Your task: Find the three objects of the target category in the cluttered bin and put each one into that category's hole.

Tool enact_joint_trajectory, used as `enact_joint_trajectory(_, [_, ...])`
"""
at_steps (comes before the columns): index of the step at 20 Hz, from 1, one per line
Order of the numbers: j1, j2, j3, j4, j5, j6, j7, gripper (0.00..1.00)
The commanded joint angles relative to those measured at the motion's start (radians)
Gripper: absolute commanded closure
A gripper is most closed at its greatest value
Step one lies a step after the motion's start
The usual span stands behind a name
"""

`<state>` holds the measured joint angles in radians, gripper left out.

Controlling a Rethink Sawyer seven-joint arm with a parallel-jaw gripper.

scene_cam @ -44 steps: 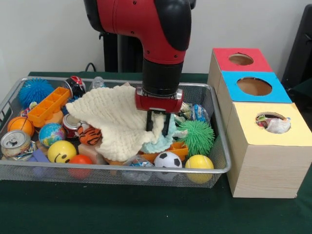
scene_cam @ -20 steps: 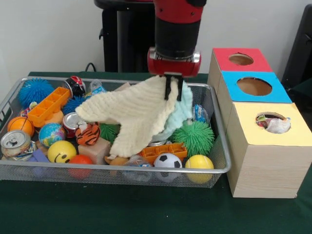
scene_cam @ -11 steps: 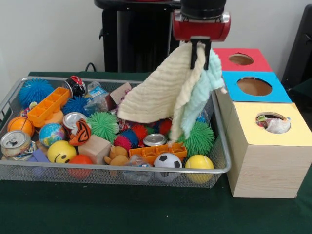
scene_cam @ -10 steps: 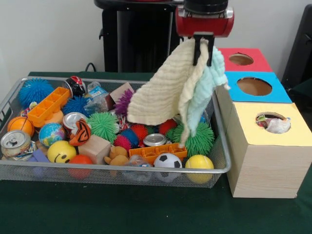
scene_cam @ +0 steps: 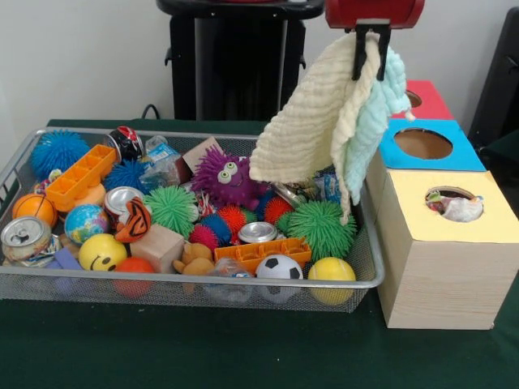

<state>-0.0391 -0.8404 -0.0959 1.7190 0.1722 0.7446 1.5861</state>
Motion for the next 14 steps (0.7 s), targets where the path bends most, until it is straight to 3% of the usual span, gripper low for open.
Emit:
enact_joint_trajectory(1, [0.007,0.015,-0.007,0.031,0.044,0.130,0.278,1.00])
enact_joint_trajectory(7, [0.012,0.027,-0.014,0.014,0.043,0.122,0.267,1.00])
enact_joint_trajectory(14, [-0.019,0.083,0.009,0.059,0.043,-0.022,0.224,1.00])
